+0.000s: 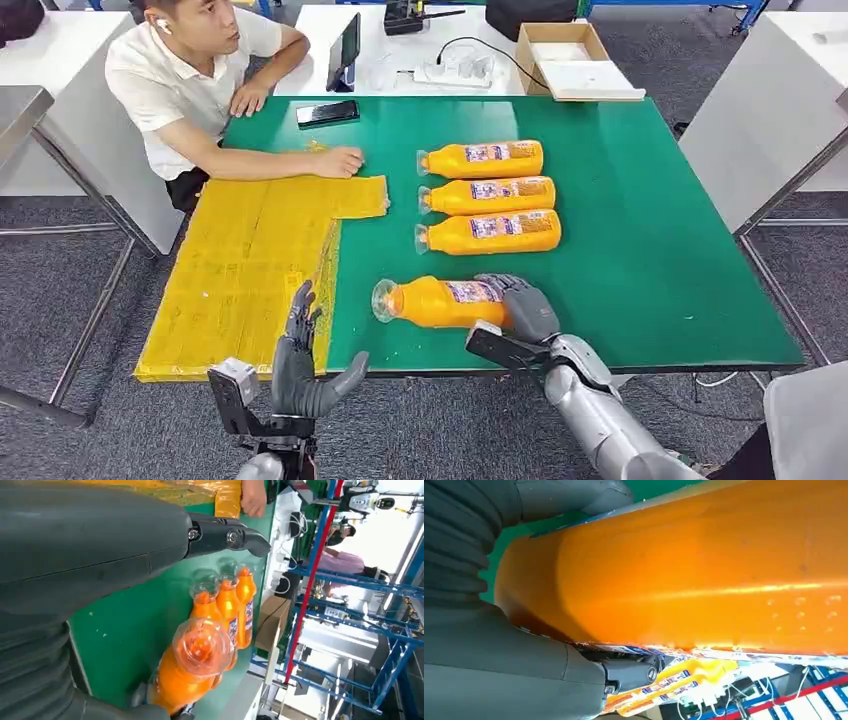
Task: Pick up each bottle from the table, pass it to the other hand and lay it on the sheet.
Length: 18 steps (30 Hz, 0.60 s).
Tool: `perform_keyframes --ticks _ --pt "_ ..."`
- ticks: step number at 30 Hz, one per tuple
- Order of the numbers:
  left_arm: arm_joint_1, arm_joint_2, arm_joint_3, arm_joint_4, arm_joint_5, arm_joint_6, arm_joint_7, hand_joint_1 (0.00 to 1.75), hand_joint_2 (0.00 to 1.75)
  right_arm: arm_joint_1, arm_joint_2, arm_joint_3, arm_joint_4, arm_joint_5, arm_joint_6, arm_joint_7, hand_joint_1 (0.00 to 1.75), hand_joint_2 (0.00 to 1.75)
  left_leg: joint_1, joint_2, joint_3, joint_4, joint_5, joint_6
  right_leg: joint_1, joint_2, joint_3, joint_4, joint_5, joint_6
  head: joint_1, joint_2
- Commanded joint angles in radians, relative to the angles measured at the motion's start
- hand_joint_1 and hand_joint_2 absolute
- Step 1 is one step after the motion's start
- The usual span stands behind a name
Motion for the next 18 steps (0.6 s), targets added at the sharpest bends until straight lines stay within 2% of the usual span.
perform_keyframes --ticks 1,5,11,15,18 --pt "0.008 -0.001 0.024 0.023 0.276 0.002 0.087 0.00 1.75 0.210 0.113 -0.087 -0.382 -0.229 -0.229 -0.101 1.75 1.75 0.002 0.000 0.000 -0.001 0.000 -0.002 0.002 -0.001 0.001 -0.001 0.000 -0.002 0.000 0.000" --pt "0.005 0.039 -0.046 0.034 0.302 -0.028 0.070 0.00 1.75 0.249 0.120 -0.052 -0.507 -0.268 -0.329 -0.084 1.75 1.75 0.001 -0.001 -0.007 0.000 -0.001 -0.003 0.001 0.001 -0.007 0.002 -0.001 -0.003 -0.001 0.000" --pt "0.005 0.098 -0.148 -0.012 0.194 -0.118 0.015 0.00 1.75 0.184 0.150 0.040 -0.323 -0.262 -0.262 -0.124 1.75 1.75 0.001 -0.001 -0.011 -0.001 -0.001 -0.002 0.001 0.001 -0.011 0.001 -0.001 -0.001 0.000 0.000" --pt "-0.006 0.078 -0.106 0.022 0.327 -0.197 0.098 0.00 1.75 0.188 0.205 0.138 -0.292 -0.247 -0.265 -0.153 1.75 1.75 0.001 0.001 -0.012 -0.002 0.000 -0.003 0.001 0.003 -0.011 0.000 0.000 -0.003 0.000 0.000" --pt "-0.012 0.070 -0.097 0.042 0.356 -0.214 0.094 0.00 1.75 0.194 0.217 0.201 -0.296 -0.247 -0.272 -0.165 1.75 1.75 0.001 -0.002 -0.013 -0.001 0.000 -0.002 0.001 0.000 -0.012 0.000 0.000 -0.002 0.000 0.000"
